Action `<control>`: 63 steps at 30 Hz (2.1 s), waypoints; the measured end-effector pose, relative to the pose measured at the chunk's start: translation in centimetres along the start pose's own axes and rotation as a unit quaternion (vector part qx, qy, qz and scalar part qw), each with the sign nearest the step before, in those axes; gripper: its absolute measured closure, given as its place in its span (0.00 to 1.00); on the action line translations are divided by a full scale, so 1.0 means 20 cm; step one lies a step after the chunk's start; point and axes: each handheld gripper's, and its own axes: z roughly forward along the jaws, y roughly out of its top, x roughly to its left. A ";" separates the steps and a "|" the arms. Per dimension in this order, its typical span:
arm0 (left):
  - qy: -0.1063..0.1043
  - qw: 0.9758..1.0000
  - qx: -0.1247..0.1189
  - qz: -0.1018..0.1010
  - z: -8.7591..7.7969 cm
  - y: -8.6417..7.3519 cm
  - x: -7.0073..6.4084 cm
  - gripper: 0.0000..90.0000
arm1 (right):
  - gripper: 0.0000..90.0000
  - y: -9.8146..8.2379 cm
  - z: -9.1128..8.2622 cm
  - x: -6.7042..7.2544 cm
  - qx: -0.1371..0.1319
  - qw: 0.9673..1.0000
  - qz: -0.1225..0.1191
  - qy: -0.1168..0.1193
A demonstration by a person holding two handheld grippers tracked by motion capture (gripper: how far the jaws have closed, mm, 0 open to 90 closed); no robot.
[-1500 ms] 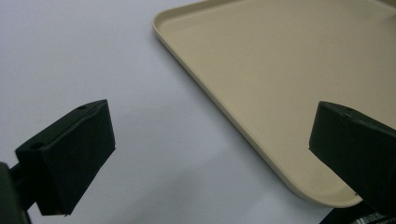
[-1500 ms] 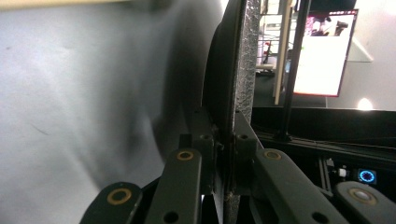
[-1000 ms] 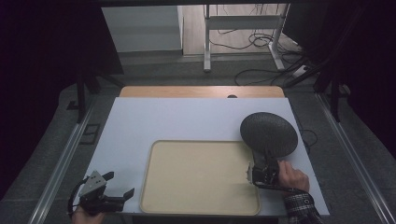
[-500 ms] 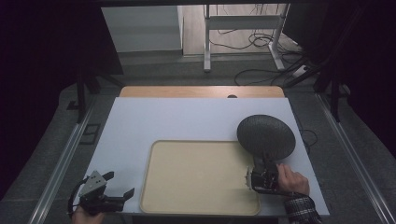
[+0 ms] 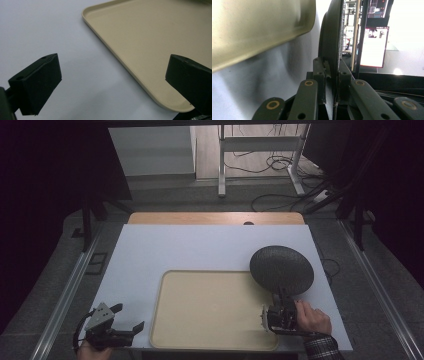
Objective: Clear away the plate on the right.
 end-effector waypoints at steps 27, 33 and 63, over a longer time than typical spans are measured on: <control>0.000 1.000 0.000 0.000 0.00 0.00 0.00 0.00 | 0.89 0.13 -0.17 0.04 -0.053 0.998 -0.017 -0.009; 0.000 1.000 0.000 0.000 0.00 0.00 0.00 0.00 | 0.89 0.17 -0.20 0.05 -0.075 0.997 -0.016 -0.021; 0.001 1.000 -0.001 0.001 0.00 0.00 0.00 0.00 | 0.87 0.36 -0.32 0.12 -0.120 0.992 -0.039 -0.008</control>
